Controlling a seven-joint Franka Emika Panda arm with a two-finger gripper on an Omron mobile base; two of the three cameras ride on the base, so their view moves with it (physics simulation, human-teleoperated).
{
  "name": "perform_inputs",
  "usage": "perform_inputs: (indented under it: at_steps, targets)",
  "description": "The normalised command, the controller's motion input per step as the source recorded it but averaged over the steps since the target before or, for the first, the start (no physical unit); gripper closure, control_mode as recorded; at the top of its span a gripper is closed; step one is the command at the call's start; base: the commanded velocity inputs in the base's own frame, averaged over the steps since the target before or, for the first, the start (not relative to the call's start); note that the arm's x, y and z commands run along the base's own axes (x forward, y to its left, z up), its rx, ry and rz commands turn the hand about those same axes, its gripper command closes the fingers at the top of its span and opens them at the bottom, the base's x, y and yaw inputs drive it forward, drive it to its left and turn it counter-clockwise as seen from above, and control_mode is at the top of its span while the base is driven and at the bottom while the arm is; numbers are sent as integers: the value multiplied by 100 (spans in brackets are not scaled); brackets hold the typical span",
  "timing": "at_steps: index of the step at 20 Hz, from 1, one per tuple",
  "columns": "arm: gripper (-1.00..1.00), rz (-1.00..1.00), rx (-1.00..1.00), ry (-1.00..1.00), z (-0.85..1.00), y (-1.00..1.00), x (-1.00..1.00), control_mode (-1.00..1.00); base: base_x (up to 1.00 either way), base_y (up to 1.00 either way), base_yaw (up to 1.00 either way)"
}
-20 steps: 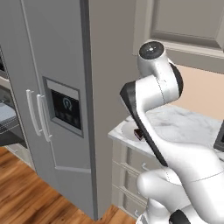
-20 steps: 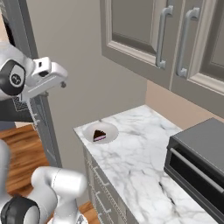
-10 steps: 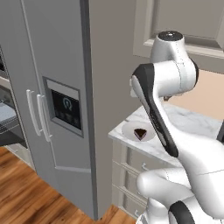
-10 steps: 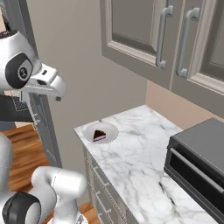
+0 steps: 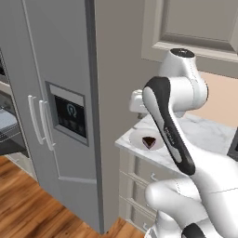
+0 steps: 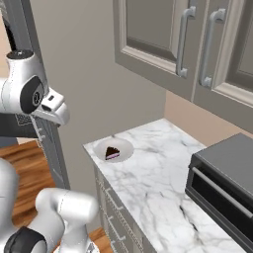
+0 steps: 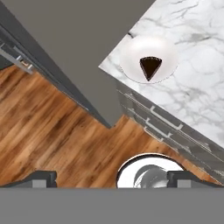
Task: Take the baked cake out of the oven and place it on the plate for cooling. Then close the oven door.
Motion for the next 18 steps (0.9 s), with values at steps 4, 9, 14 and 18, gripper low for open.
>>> perform_inputs:
  at_steps: [4,9,14,18]
  targets:
    - [-100,3,-19,-1,-22,26,-3,-100,0,0,0]
    - [-100,8,-4,8,-37,-3,-4,-100,0,0,0]
    - [-100,1,0,0,-7,-2,-13,100,-80,12,12]
    - [-100,0,0,0,0,0,0,100,-90,92,31]
